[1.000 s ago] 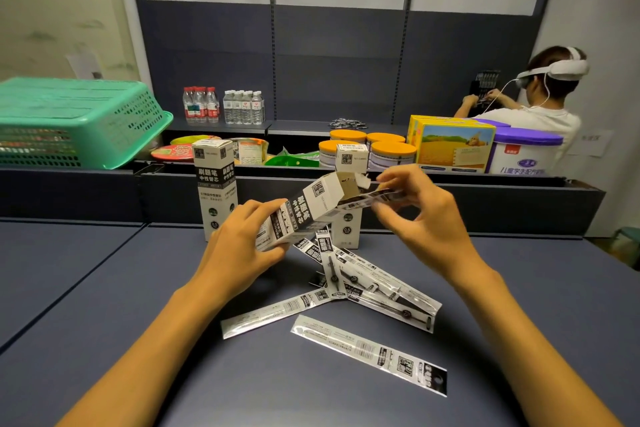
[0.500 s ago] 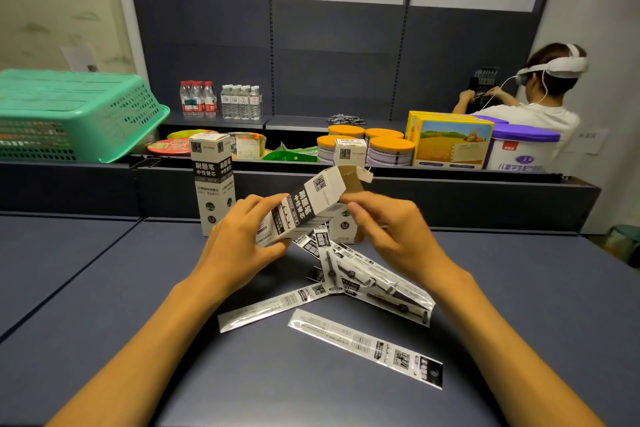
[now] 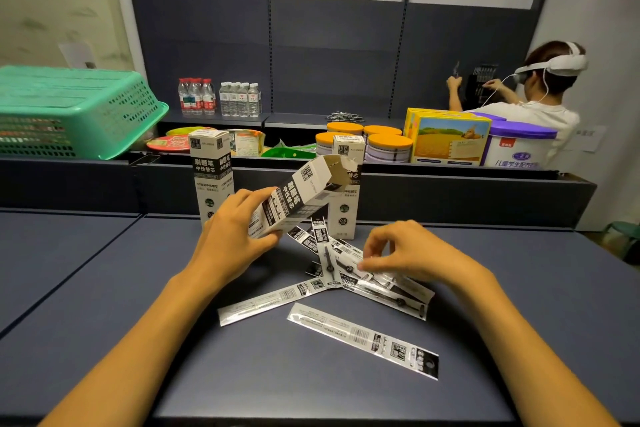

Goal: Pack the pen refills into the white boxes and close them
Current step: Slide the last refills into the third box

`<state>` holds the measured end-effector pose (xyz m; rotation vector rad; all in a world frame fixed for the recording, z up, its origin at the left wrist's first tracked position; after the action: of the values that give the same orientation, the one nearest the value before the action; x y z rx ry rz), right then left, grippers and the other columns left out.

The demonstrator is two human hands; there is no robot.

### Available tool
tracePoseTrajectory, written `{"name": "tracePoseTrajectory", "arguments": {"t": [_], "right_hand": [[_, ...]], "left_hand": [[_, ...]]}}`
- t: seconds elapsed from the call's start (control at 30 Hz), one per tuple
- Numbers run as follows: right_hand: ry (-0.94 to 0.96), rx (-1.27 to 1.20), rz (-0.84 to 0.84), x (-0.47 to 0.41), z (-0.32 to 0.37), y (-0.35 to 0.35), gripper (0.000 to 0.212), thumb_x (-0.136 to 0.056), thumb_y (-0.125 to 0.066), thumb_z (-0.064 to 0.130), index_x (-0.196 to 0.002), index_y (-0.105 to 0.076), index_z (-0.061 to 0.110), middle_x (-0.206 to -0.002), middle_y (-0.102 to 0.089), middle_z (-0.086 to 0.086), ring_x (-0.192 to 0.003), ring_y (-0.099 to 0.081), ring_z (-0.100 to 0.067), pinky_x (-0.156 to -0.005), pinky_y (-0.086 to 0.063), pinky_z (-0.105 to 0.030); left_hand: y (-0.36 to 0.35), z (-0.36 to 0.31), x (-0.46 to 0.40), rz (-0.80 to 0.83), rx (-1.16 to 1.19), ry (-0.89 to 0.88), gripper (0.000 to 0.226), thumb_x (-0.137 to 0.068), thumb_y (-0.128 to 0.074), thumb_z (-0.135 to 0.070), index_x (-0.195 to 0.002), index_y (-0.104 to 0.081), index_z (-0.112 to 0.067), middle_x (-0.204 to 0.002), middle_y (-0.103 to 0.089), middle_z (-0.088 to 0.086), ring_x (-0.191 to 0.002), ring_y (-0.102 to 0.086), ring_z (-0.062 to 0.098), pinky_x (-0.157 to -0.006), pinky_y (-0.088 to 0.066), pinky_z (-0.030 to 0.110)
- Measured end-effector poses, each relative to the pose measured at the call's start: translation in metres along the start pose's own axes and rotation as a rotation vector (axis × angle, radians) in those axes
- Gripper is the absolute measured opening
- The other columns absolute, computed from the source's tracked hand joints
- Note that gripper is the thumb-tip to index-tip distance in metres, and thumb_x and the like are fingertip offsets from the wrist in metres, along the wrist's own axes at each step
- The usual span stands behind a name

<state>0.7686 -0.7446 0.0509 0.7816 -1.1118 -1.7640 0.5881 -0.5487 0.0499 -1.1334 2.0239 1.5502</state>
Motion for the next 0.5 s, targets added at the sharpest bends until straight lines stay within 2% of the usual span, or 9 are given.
{"name": "tracePoseTrajectory", "arguments": {"t": [0.1, 0.2, 0.4, 0.5], "right_hand": [[-0.059, 0.034, 0.126, 0.005, -0.005, -0.010, 0.031, -0.073, -0.079, 0.051, -0.090, -0.069, 0.029, -0.086, -0.069, 0.011, -0.079, -0.061, -0.004, -0.067, -0.047, -0.019], [-0.079, 0.021, 0.156, 0.006, -0.005, -0.013, 0.029, -0.071, -0.083, 0.044, -0.088, -0.069, 0.026, -0.082, -0.070, 0.009, -0.081, -0.064, -0.007, -0.076, -0.052, -0.027], [-0.049, 0.049, 0.169, 0.007, 0.000, -0.017, 0.017, -0.076, -0.078, 0.037, -0.077, -0.067, 0.024, -0.078, -0.067, 0.009, -0.068, -0.056, -0.003, -0.063, -0.044, -0.019], [-0.028, -0.060, 0.131, 0.010, -0.002, -0.006, 0.014, -0.077, -0.078, 0.028, -0.072, -0.067, 0.021, -0.070, -0.067, 0.008, -0.062, -0.054, 0.000, -0.060, -0.042, -0.015]], "left_hand": [[0.001, 0.001, 0.000, -0.004, -0.003, 0.003, 0.069, -0.077, -0.079, -0.032, -0.138, -0.047, -0.027, -0.117, -0.057, -0.003, -0.104, -0.050, 0.011, -0.078, -0.051, 0.032], [0.001, 0.001, 0.000, -0.008, -0.003, 0.006, 0.069, -0.077, -0.079, -0.032, -0.138, -0.047, -0.028, -0.117, -0.057, -0.004, -0.104, -0.050, 0.010, -0.078, -0.051, 0.031], [-0.001, 0.001, 0.000, -0.002, 0.001, -0.002, 0.068, -0.077, -0.078, -0.033, -0.137, -0.046, -0.031, -0.115, -0.056, -0.006, -0.102, -0.051, 0.011, -0.077, -0.053, 0.036], [0.000, 0.001, 0.000, -0.010, 0.002, -0.003, 0.068, -0.077, -0.078, -0.033, -0.137, -0.046, -0.030, -0.116, -0.057, -0.005, -0.102, -0.051, 0.011, -0.078, -0.052, 0.035]]}}
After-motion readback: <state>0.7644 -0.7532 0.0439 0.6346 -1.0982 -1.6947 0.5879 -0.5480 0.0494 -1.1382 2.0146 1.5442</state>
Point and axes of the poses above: each hand's wrist, its own x-axis away from the middle knuckle, its own y-axis out of the back of the hand, z = x × y, the point moved 5 cm from there along -x, towards the middle knuckle
